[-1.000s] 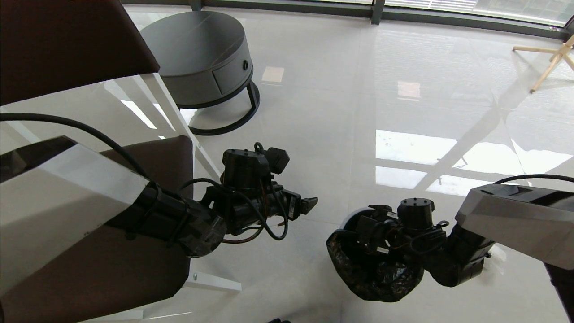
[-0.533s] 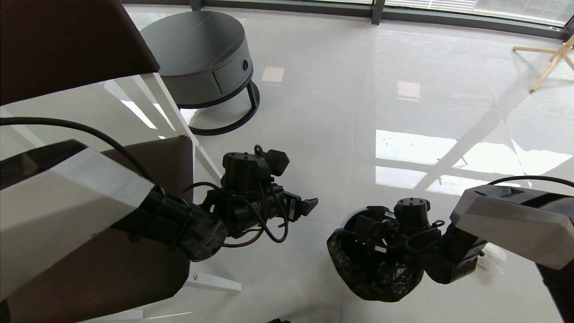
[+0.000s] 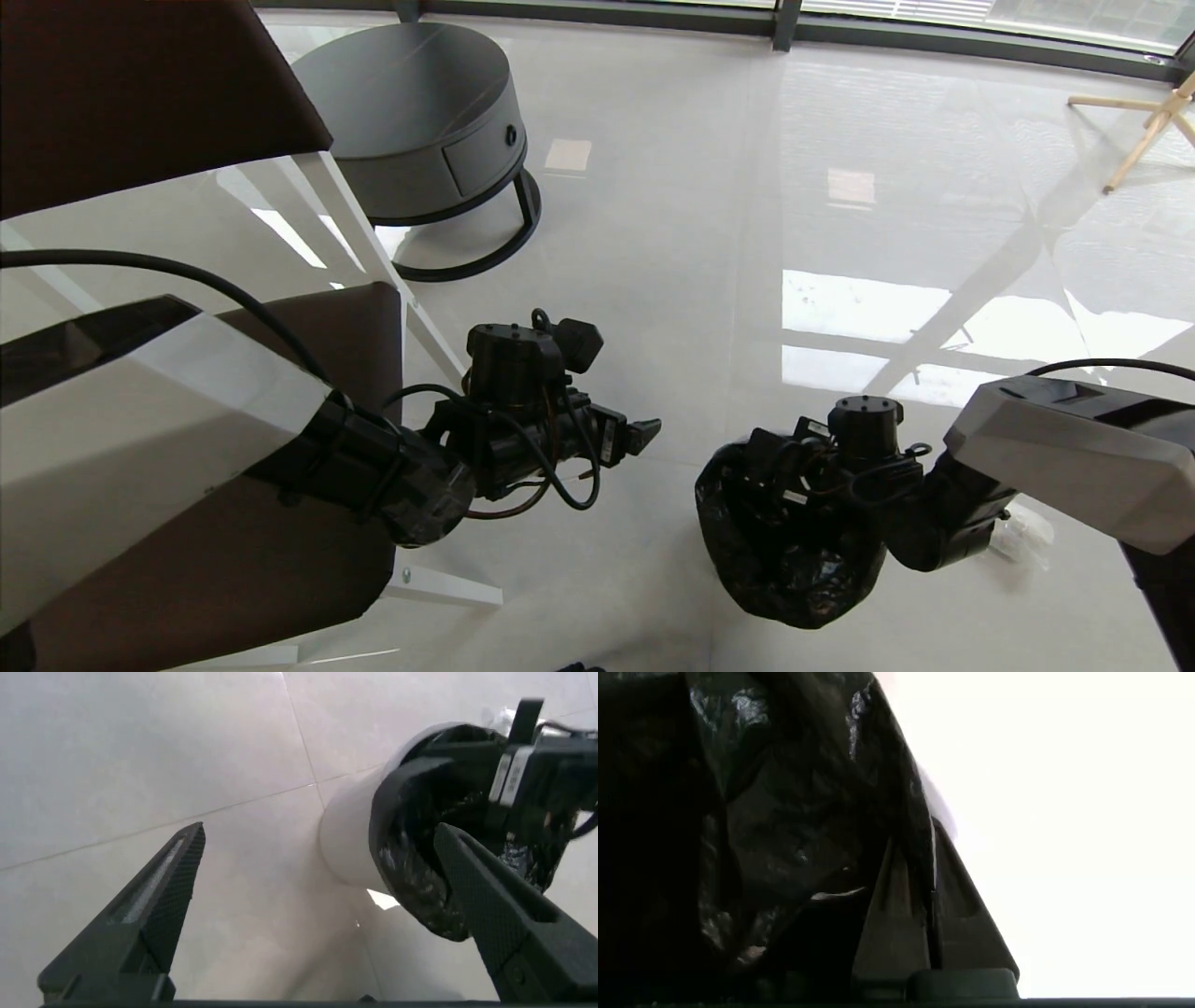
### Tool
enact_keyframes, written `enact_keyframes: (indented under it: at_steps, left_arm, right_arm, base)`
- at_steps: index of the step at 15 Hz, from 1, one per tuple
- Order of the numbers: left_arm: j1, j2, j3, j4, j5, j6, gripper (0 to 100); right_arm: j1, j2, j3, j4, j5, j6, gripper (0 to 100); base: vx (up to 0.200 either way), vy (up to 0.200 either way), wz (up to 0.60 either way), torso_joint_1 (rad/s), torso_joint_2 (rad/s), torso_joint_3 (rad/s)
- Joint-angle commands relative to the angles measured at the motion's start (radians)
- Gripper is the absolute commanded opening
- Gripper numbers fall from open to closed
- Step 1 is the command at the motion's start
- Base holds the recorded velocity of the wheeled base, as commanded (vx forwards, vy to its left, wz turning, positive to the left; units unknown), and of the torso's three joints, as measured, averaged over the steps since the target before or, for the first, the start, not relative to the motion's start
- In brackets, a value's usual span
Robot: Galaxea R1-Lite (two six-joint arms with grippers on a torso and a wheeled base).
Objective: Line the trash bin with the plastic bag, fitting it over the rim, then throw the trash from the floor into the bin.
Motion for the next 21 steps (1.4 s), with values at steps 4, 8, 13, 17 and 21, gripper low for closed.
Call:
enact_keyframes:
  at_steps: [4, 8, 13, 17, 21]
  left_arm:
    - [0.000, 0.008, 0.002, -0.002, 0.000, 0.002, 100]
    - [0.000, 0.008, 0.002, -0.002, 0.002, 0.005, 100]
    - [-0.002, 0.028, -0.001, -0.002, 0.002, 0.007, 100]
    - [-0.003, 0.039, -0.006, -0.002, 0.002, 0.008, 100]
    - [-0.003, 0.042, -0.006, -0.002, 0.002, 0.010, 100]
  right_arm:
    - [-0.032, -0.012, -0.107, 0.068, 0.002, 0.004, 0]
    - [-0.058, 0.008, -0.124, 0.092, 0.003, 0.014, 0]
    - [-0.095, 0.005, -0.123, 0.167, 0.052, 0.154, 0]
    - [-0.093, -0.035, -0.114, 0.190, 0.078, 0.232, 0]
    - [-0.122, -0.040, -0.124, 0.210, 0.078, 0.255, 0]
  base:
    - [0.000, 0.000, 0.00, 0.000, 0.00, 0.000]
    - [0.000, 0.000, 0.00, 0.000, 0.00, 0.000]
    - [0.000, 0.000, 0.00, 0.000, 0.00, 0.000]
    - [0.000, 0.000, 0.00, 0.000, 0.00, 0.000]
    - [0.000, 0.000, 0.00, 0.000, 0.00, 0.000]
